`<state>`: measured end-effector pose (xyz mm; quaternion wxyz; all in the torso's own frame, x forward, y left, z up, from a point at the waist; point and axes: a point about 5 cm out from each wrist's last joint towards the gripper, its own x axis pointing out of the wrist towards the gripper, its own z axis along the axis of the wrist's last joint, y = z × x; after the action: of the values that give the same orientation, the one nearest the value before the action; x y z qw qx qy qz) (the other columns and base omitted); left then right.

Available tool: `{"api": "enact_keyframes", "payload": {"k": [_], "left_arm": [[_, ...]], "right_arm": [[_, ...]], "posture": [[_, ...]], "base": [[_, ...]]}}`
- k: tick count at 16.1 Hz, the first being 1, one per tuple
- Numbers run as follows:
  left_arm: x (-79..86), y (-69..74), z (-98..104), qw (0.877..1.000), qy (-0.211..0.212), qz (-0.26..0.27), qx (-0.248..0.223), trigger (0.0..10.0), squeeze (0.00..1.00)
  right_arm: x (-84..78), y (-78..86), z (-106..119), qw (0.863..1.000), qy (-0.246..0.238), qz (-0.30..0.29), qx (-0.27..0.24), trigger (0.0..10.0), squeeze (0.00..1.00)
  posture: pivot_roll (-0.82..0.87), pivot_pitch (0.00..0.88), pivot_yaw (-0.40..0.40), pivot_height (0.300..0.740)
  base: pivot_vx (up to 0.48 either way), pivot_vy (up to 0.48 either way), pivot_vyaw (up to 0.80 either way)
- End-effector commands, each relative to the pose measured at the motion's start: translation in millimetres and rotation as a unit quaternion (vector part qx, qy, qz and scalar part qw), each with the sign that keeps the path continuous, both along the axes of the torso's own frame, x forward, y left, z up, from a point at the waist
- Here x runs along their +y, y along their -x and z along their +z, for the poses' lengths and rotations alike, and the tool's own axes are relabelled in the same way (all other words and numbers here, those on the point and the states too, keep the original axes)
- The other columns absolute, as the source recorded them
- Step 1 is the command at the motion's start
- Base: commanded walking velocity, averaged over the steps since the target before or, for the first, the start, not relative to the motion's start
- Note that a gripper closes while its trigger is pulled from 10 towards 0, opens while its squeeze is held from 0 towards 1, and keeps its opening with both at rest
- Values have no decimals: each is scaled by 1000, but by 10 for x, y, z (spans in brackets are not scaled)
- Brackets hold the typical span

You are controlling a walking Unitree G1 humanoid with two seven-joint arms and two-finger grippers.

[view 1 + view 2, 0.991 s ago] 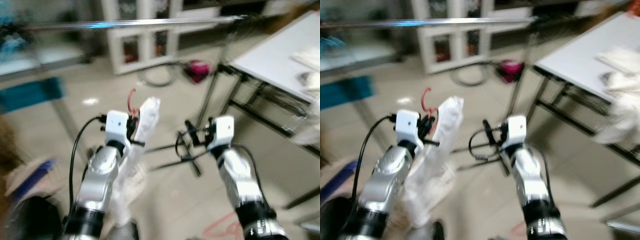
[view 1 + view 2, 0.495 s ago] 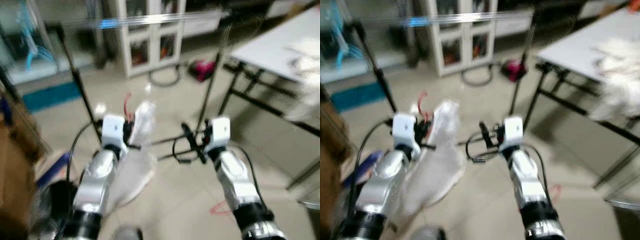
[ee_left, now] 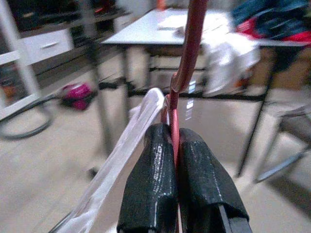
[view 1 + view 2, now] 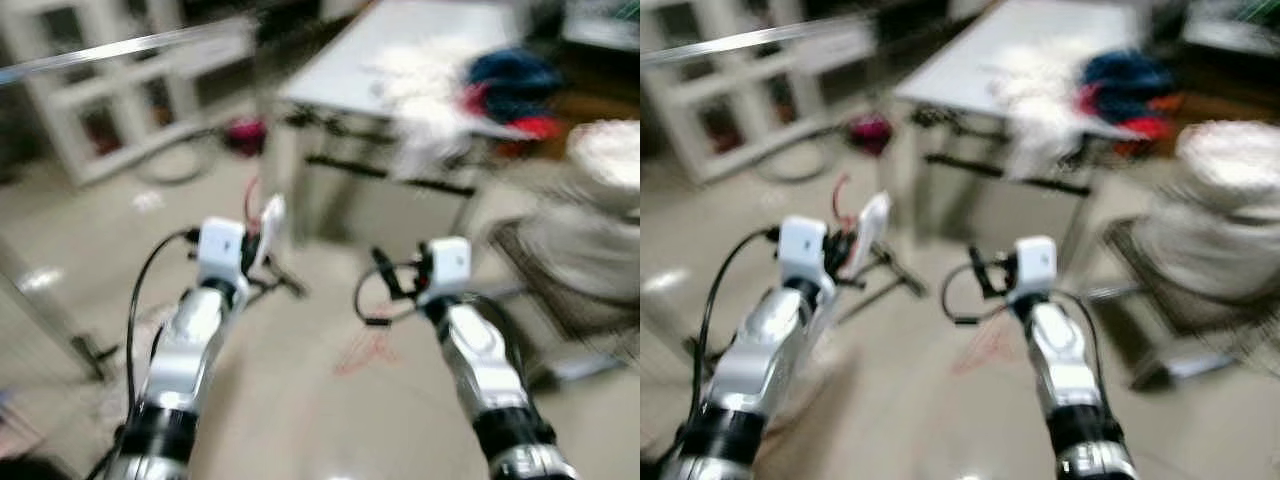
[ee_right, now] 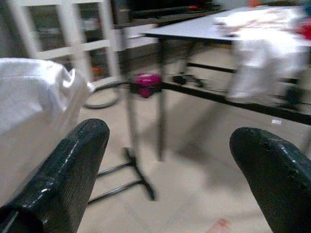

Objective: Hang hanger

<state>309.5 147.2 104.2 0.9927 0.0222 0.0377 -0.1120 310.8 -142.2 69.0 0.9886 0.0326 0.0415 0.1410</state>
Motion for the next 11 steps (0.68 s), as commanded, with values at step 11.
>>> {"api": "enact_keyframes", "payload": {"k": [11], "left_arm": [[27, -70, 122, 999, 9, -46, -18, 10000, 0]], "right_arm": [[36, -3, -4, 999, 21, 23, 5, 10000, 0]], "posture": [[83, 0, 0, 740]], "base": [[0, 0, -519]]}}
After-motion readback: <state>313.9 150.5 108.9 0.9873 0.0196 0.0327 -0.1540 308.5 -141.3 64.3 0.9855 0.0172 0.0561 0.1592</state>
